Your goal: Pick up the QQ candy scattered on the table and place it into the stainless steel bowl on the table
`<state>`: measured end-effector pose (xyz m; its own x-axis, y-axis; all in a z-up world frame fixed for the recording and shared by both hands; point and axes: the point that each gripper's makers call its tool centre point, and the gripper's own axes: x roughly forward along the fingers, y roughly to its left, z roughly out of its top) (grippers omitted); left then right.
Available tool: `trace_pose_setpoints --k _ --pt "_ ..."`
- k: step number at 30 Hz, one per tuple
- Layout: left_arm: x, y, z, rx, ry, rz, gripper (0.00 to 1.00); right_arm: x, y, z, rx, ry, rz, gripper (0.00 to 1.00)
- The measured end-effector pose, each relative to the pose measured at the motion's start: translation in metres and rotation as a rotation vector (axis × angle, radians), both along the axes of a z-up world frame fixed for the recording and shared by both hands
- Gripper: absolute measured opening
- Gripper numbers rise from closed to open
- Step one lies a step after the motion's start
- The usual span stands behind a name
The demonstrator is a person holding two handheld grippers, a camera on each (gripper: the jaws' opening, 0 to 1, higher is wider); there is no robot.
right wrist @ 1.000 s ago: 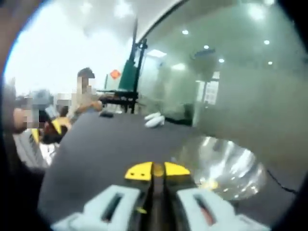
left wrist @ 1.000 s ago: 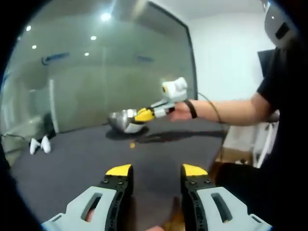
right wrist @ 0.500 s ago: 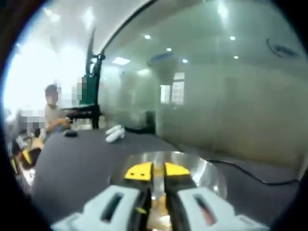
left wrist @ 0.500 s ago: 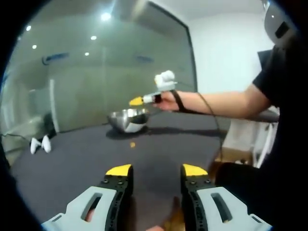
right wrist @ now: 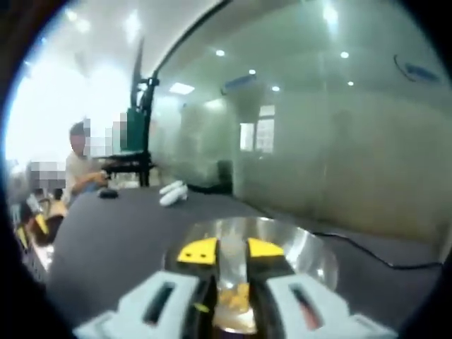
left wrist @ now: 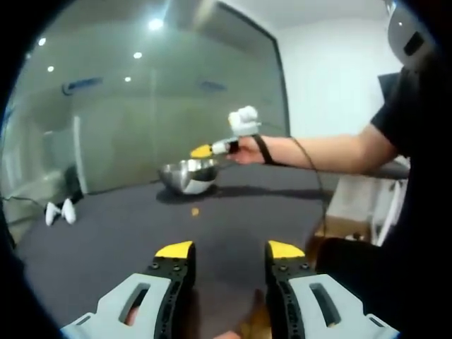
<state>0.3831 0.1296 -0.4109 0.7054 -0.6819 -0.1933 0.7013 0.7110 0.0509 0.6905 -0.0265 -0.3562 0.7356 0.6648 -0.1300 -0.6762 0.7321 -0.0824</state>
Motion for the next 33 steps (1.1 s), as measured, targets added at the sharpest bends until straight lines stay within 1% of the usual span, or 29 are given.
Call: trace_pose_setpoints --k 4,6,7,8,9,10,11,12,13,14,15,16,17,19,20,23,26,31,33 --pt "0.000 0.000 -0.001 0.004 0.000 0.004 0.41 -0.021 -0.001 0.000 0.011 -0.015 0.011 0.15" --pt "-0.001 0.000 0.000 -0.001 0.000 0.002 0.41 -0.054 0.000 0.000 0.008 -0.029 0.034 0.15" --pt "-0.002 -0.001 0.003 -0.015 -0.001 -0.004 0.41 -0.066 0.001 -0.001 0.009 -0.033 0.058 0.15" --pt "-0.004 -0.001 0.007 -0.035 -0.002 -0.010 0.41 -0.079 0.002 -0.004 0.006 -0.032 0.084 0.16" --pt "-0.004 -0.001 0.007 -0.035 -0.004 -0.008 0.41 -0.091 -0.001 -0.010 -0.006 -0.034 0.097 0.17" --pt "-0.003 0.000 0.007 -0.029 -0.008 -0.005 0.41 -0.102 -0.005 -0.015 -0.025 -0.055 0.109 0.19" --pt "-0.003 0.001 0.005 -0.021 -0.008 -0.001 0.41 -0.109 -0.008 -0.020 -0.055 -0.072 0.121 0.20" --pt "-0.001 0.003 0.002 -0.018 -0.002 0.002 0.41 -0.120 -0.019 -0.033 -0.125 -0.083 0.117 0.21" --pt "0.000 0.003 0.000 -0.017 0.004 0.006 0.41 -0.128 -0.025 -0.039 -0.120 -0.083 0.115 0.20" --pt "0.001 0.004 -0.001 -0.016 0.005 0.008 0.41 -0.138 -0.030 -0.044 -0.107 -0.072 0.125 0.20" --pt "0.002 0.003 -0.001 -0.016 0.006 0.008 0.41 -0.150 -0.033 -0.051 -0.086 -0.040 0.158 0.20" --pt "0.002 0.002 -0.001 -0.022 0.007 0.004 0.41 -0.158 -0.038 -0.056 -0.093 -0.028 0.166 0.20" --pt "0.002 0.000 -0.001 -0.027 0.007 -0.003 0.41 -0.165 -0.043 -0.060 -0.103 -0.028 0.180 0.20" --pt "0.001 -0.006 0.000 -0.031 0.001 -0.026 0.41 -0.180 -0.044 -0.064 -0.075 -0.001 0.229 0.20" --pt "0.000 -0.011 0.000 -0.038 0.001 -0.043 0.41 -0.188 -0.045 -0.067 -0.054 0.023 0.255 0.20" --pt "0.000 -0.018 -0.003 -0.025 0.000 -0.061 0.41 -0.185 -0.052 -0.073 -0.042 0.034 0.235 0.20" --pt "0.000 -0.021 -0.003 -0.027 0.001 -0.069 0.41 -0.181 -0.053 -0.073 -0.029 0.042 0.218 0.20" --pt "-0.001 -0.019 -0.002 -0.023 -0.001 -0.065 0.41 -0.173 -0.042 -0.080 -0.039 0.057 0.228 0.20" --pt "-0.002 -0.016 -0.003 -0.025 0.002 -0.059 0.41 -0.171 -0.036 -0.083 -0.048 0.061 0.246 0.20"
